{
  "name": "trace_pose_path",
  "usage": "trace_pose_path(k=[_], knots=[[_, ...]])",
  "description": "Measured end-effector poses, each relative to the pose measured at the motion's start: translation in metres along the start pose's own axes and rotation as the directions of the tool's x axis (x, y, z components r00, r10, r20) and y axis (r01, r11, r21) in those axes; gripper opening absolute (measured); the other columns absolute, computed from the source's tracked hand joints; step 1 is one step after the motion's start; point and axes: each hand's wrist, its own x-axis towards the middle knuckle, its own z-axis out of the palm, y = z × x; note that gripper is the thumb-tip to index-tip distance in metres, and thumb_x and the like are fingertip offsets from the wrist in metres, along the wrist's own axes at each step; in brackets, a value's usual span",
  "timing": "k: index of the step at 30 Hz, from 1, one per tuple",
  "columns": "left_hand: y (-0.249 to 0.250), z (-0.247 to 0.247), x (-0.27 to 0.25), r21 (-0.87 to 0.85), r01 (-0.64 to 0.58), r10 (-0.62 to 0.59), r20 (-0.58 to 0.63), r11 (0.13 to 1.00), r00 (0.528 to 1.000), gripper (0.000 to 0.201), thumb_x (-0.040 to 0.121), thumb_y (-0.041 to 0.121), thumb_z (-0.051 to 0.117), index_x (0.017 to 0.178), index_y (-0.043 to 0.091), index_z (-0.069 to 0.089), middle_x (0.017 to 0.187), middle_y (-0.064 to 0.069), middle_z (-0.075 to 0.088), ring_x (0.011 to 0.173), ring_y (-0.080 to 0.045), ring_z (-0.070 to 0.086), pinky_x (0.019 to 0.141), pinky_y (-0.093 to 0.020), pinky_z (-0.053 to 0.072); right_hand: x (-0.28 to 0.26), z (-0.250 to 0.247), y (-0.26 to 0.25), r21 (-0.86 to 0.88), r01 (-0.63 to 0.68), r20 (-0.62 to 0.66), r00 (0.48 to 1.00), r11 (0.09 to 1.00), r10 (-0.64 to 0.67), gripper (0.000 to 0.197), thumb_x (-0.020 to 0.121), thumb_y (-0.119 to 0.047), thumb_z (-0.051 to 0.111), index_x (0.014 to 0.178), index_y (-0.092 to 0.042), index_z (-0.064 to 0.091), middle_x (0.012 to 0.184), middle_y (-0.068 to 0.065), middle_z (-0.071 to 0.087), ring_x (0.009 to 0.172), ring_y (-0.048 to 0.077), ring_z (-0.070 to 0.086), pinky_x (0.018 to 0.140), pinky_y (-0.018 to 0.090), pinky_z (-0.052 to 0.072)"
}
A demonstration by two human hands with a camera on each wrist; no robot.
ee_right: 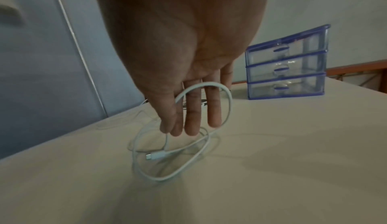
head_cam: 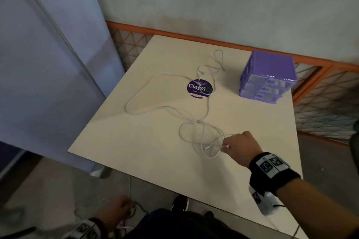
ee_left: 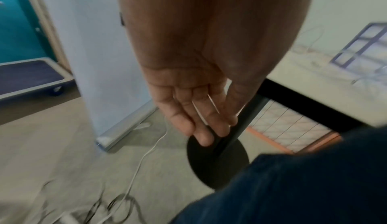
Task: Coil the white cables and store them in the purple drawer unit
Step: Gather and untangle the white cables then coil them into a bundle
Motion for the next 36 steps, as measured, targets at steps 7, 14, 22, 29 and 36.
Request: trace_pose_path(k=[7,14,22,29,36], knots=[[0.116,-0.051,-0.014,0.057,-0.335,0.339,-0.095,0.94,0.936,0.016,0.097,0.028,0.046,0.096,0.026,0.061,0.089,0.004,0.067,0.081,-0.01,0.063,0.07,-0.02,0.047,-0.001,-0.037,-0.02,0.779,-0.028,-0.095,0.982,0.626,0.162,0.023,0.096,-0.034,0.048,0.086,-0.023,0.065,0.079,0.0,0.061,0.069,0.015,0.05,0.063,0.027,0.036],[0.229,-0.059,-0.016,-0.001,-0.474,0.471,-0.108,0.881,0.876,0.062,0.077,0.077,0.033,0.096,0.027,0.063,0.093,0.008,0.068,0.089,-0.011,0.063,0.083,-0.032,0.046,-0.005,-0.079,-0.041,0.993,0.016,-0.034,0.988,0.116,0.153,0.027,0.099,-0.026,0.044,0.082,-0.014,0.061,0.055,-0.006,0.029,0.047,0.01,0.024,0.045,0.02,0.023],[0.27,-0.048,0.0,-0.138,-0.593,0.534,-0.31,0.794,0.787,0.031,0.098,0.032,0.04,0.076,0.021,0.059,0.073,0.003,0.067,0.072,-0.019,0.062,0.078,-0.034,0.048,-0.006,-0.073,-0.017,0.961,0.01,-0.108,0.933,0.275,0.343,0.026,0.096,-0.025,0.049,0.078,-0.017,0.066,0.063,-0.005,0.049,0.054,0.009,0.041,0.054,0.023,0.034],[0.288,-0.099,-0.015,-0.066,-0.702,0.574,-0.525,0.709,0.629,0.03,0.1,0.031,0.035,0.091,0.02,0.061,0.08,0.002,0.056,0.069,-0.011,0.048,0.068,-0.024,0.043,-0.003,-0.037,0.009,0.585,-0.334,0.031,0.92,0.739,0.391,0.019,0.087,-0.031,0.052,0.09,-0.034,0.07,0.107,0.008,0.061,0.103,0.03,0.055,0.092,0.038,0.043],[0.307,-0.097,-0.024,0.238,-0.697,0.735,-0.279,0.676,0.618,0.021,0.099,0.031,0.039,0.091,0.026,0.058,0.087,0.019,0.056,0.082,0.003,0.051,0.069,-0.011,0.034,0.012,-0.076,-0.046,0.574,0.282,-0.514,0.855,0.769,0.07,0.043,0.082,-0.023,0.062,0.124,-0.015,0.056,0.119,-0.003,0.048,0.11,0.013,0.038,0.098,0.02,0.027]])
